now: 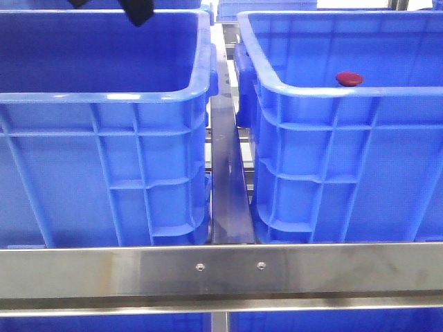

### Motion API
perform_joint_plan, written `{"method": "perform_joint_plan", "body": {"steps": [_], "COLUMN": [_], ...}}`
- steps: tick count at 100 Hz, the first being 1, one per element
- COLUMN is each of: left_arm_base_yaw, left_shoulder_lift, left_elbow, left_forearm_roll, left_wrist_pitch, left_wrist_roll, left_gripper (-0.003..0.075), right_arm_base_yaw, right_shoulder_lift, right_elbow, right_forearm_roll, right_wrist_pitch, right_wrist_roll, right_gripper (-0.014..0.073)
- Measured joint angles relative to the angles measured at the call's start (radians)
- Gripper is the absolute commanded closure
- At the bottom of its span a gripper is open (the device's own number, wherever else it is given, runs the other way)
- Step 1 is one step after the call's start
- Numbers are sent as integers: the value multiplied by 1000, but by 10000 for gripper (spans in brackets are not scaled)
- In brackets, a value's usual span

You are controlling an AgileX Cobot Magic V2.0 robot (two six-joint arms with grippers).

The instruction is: Pick red and yellow buttons and place in box

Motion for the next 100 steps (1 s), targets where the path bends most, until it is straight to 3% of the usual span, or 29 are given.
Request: {"method": "perform_joint_plan", "body": {"steps": [25,60,100], "left_arm_base_yaw": [82,307,332], "left_shoulder_lift": [0,27,177], "left_elbow": [0,0,-6], "left_forearm_roll": [19,-185,-231], "left_wrist_pitch": [0,0,-61], "left_wrist_roll": [-35,7,38], "left_gripper": [175,175,175], "right_arm_base_yaw": [0,0,0], "right_shoulder_lift": [0,0,0], "right_elbow": [0,0,0], "right_forearm_roll": [0,0,0], "right_wrist_pitch": [13,17,17], "right_wrist_roll": [0,0,0], "right_gripper": [656,656,656]}}
